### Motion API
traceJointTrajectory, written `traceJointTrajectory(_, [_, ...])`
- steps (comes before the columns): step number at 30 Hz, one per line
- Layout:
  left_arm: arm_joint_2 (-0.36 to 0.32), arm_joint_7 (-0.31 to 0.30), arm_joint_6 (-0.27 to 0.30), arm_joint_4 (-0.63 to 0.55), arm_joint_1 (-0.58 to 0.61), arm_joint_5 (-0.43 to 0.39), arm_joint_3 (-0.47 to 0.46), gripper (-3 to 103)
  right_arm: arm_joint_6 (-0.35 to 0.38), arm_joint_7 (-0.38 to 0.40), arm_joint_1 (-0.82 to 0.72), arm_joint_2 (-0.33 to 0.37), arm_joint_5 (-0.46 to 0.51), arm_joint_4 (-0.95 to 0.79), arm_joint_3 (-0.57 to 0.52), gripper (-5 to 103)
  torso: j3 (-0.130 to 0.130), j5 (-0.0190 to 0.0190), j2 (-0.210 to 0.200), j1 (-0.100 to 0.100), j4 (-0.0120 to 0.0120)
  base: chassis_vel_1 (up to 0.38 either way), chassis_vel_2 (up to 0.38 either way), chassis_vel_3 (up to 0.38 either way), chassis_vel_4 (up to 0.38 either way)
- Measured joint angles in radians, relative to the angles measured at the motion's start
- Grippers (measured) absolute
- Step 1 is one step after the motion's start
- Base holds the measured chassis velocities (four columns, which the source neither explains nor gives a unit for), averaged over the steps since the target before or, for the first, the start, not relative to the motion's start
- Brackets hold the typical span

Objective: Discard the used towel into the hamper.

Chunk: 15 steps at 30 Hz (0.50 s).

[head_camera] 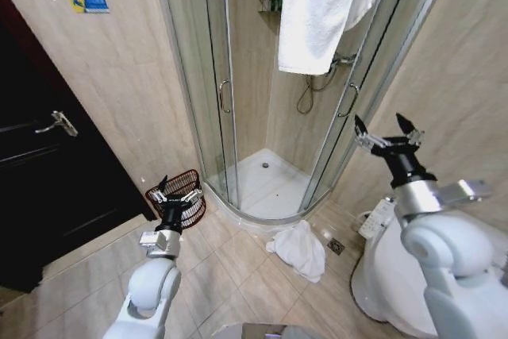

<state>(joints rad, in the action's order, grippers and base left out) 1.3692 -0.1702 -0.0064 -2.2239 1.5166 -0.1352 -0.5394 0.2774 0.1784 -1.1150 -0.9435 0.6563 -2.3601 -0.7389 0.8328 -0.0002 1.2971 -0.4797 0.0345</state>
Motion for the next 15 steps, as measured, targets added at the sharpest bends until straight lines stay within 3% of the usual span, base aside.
traceJointTrajectory(8, [-0.027, -0.003, -0.008, 0.018, -0.016, -0.011, 0.005, 100, 0.059, 0.032, 0.122, 0.089, 0.070, 0.029, 0.012, 100, -0.001, 0.0001, -0.001, 0.000, -0.0002, 0.000, 0.000, 0.000, 0.000])
traceJointTrajectory(14, [-0.021, -0.003, -0.024, -0.002, 0.007, -0.014, -0.016, 100, 0.085, 0.032, 0.242, 0.131, 0.113, 0.072, 0.060, 100, -0.001, 0.0003, -0.002, 0.001, 0.0000, 0.000, 0.000, 0.000, 0.000])
traceJointTrajectory(15, [-0.012, -0.007, -0.024, -0.013, 0.012, -0.013, -0.013, 100, 0.087, 0.032, 0.321, 0.154, 0.128, 0.114, 0.101, 100, -0.001, 0.0003, -0.002, 0.001, 0.0000, 0.000, 0.000, 0.000, 0.000])
